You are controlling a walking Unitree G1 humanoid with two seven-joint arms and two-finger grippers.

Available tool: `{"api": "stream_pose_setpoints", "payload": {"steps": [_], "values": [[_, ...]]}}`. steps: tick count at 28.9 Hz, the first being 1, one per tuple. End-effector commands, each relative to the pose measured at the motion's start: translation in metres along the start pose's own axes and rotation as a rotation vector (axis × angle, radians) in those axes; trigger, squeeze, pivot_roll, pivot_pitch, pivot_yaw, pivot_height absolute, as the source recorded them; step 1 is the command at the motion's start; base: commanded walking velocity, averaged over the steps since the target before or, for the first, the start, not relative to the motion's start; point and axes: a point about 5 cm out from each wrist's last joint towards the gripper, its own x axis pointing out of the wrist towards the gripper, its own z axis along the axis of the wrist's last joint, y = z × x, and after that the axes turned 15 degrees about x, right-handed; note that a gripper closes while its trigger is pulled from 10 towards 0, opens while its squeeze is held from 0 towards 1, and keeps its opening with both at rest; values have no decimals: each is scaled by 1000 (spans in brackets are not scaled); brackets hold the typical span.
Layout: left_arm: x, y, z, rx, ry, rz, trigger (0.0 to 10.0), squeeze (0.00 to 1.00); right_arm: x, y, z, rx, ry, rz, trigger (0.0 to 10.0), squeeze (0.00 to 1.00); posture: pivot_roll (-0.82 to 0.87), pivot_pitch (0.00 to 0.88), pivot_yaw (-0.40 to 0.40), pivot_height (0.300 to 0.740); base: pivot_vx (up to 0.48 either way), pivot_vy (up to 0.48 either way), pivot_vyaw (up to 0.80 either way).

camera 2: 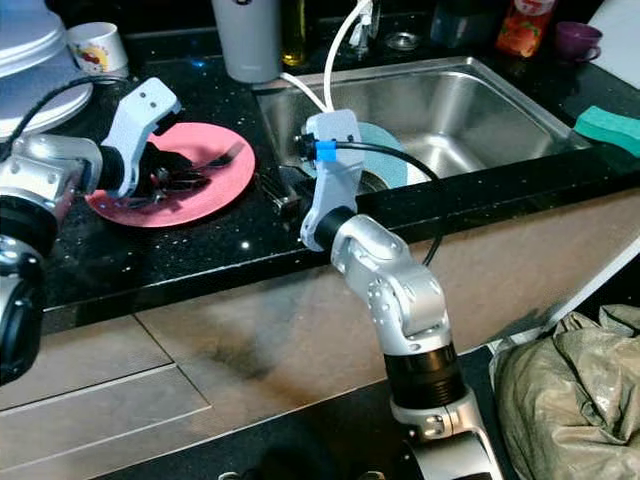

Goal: Kitchen organization

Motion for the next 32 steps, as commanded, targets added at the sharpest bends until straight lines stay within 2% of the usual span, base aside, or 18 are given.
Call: {"api": "stream_pose_setpoints", "payload": {"steps": [1,7,10,14,15,18,20,22,23,24,25,27,29,30,31,32], "values": [[3,-16,-37,-45,163,-63,0,0,2,0,1,19,-1,2,10000,0,14,244,-18,740,0,0,0],[4,-17,-39,-139,118,-38,0,0,5,-5,5,46,-19,-10,10000,0,24,226,-19,740,0,0,0],[4,-19,-41,-152,114,-36,0,0,6,-5,6,52,-22,-13,10000,0,24,223,-19,740,0,0,0],[6,-18,-41,-163,70,24,0,0,8,-6,8,67,-38,-17,10000,0,29,224,-16,740,0,0,0],[4,-10,-30,-141,-34,112,0,0,8,-5,10,81,-52,-20,10000,0,28,221,-11,740,0,0,0],[-2,3,0,-119,-247,172,0,0,7,-8,16,133,-85,-34,10000,0,32,220,-10,740,0,0,0],[-2,3,0,-119,-247,172,0,0,7,-8,16,133,-85,-34,10000,0,32,220,-10,740,0,0,0],[-6,8,26,-171,-400,166,0,0,7,-10,20,173,-104,-29,10000,0,47,216,-16,740,0,0,0],[-6,8,26,-171,-400,166,0,0,7,-10,20,173,-104,-29,10000,0,47,216,-16,740,0,0,0],[-9,8,42,-174,-482,157,0,0,7,-10,21,190,-111,-24,10000,0,52,211,-18,740,0,0,0],[-16,4,62,-116,-553,162,0,0,9,-9,22,201,-118,-14,10000,0,57,210,-20,740,0,0,0],[-24,1,72,-14,-555,194,0,0,10,-8,23,202,-121,-6,10000,0,60,207,-22,740,0,0,0],[-31,2,79,46,-556,218,0,0,12,-7,24,208,-127,0,10000,0,66,200,-21,740,0,0,0],[-33,2,81,58,-564,229,0,0,12,-6,24,210,-131,2,10000,0,68,200,-20,740,0,0,0],[-38,3,86,6,-606,228,0,0,13,-6,26,219,-138,3,10000,0,71,196,-19,740,0,0,0],[-38,3,86,6,-606,228,0,0,13,-6,26,219,-138,3,10000,0,71,196,-19,740,0,0,0]]}}
